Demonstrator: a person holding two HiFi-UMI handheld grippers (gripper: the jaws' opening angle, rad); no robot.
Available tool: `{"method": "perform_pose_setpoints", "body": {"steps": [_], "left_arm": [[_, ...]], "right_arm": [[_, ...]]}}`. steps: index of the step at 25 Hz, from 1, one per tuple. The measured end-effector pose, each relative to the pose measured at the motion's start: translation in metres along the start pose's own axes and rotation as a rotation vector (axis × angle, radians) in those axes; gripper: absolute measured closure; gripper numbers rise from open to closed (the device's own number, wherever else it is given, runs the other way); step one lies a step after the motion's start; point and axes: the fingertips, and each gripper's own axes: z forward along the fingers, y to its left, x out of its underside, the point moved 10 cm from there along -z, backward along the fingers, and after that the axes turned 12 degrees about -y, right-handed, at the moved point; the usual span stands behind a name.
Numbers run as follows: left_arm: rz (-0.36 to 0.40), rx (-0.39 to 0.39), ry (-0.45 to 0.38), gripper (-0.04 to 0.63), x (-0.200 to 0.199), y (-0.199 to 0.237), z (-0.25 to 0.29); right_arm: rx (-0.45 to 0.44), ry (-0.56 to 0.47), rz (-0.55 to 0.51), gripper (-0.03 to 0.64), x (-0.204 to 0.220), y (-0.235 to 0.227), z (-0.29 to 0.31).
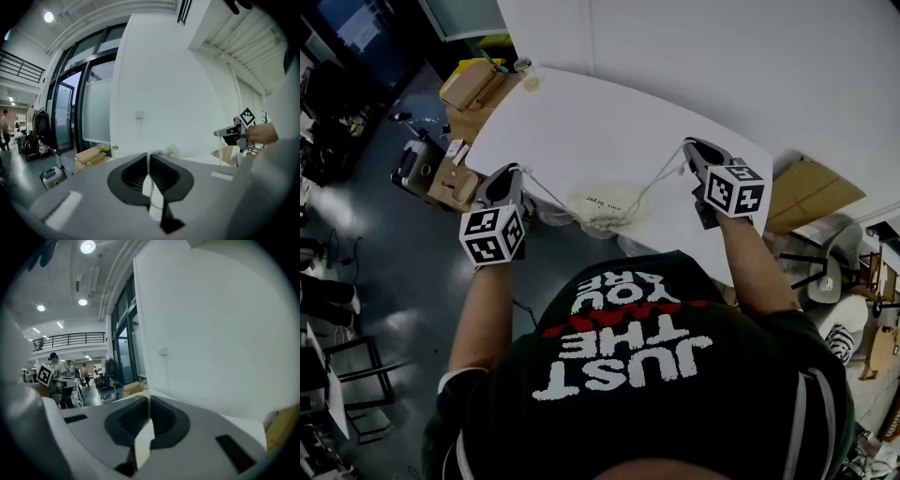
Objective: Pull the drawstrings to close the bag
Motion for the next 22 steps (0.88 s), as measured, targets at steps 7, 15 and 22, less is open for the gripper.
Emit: {"method": "perform_pose_setpoints", "body": {"steps": [7,15,22], "left_arm": [[0.001,-0.006,-0.010,0.583,-0.002,0.001,-0.003],[0.008,-0.006,-0.017,0.583,-0.005,0.000,-0.003],[0.010,-0.008,-0.018,0.583,-0.008,0.004,-0.003]], "right_arm": [[-0.006,-0.005,-0.002,0.610,-0.002,0.001,-0.002],[-0.013,-0.005,-0.016,0.611,-0.004,0.002,-0.002],[-0.028,-0.007,-0.034,0.611,-0.010,0.006,0.001]]}}
